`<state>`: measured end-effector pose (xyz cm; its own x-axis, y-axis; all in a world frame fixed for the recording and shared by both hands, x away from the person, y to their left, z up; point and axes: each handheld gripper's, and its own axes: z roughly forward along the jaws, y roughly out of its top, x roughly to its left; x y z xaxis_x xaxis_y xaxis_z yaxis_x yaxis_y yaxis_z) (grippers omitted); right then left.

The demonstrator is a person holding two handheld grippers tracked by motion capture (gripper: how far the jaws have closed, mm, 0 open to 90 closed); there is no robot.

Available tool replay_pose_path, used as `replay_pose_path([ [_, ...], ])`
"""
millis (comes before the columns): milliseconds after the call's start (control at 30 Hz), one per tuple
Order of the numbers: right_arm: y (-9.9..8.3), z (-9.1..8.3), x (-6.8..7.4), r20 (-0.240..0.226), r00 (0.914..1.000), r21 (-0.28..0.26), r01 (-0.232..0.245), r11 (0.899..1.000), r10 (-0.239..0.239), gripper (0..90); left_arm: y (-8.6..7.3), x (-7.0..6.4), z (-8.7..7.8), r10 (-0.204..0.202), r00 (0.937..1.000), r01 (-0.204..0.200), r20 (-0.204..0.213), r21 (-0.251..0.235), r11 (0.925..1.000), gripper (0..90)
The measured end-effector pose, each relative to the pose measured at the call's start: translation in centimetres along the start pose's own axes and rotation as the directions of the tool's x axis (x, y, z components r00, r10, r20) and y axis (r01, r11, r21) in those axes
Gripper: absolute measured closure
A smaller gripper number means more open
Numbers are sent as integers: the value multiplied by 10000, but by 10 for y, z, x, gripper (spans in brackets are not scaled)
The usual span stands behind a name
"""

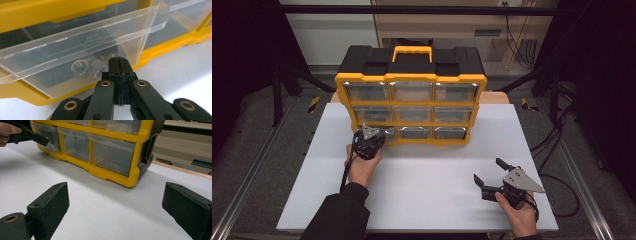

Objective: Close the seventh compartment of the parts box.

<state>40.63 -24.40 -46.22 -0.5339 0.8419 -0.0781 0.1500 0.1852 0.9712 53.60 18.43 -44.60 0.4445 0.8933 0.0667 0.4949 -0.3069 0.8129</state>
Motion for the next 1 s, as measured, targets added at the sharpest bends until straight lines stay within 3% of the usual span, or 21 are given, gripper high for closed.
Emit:
replay_pose_path([
  [33,0,0,0,-15,10000,4,26,10000,-26,71,0,-1,1,-120,9999,120,-9,-111,9999,894],
  [233,1,-1,1,34,10000,-81,-7,10000,7,69,1,1,2,25,10000,-25,-13,-15,10000,894],
  [433,1,-2,0,-36,9996,-244,-285,9993,285,69,2,1,2,51,10000,-51,-41,-4,10000,894],
  [1000,1,-3,-2,88,9996,-220,-254,9994,256,63,2,4,1,-79,10000,78,-60,-88,9999,894],
])
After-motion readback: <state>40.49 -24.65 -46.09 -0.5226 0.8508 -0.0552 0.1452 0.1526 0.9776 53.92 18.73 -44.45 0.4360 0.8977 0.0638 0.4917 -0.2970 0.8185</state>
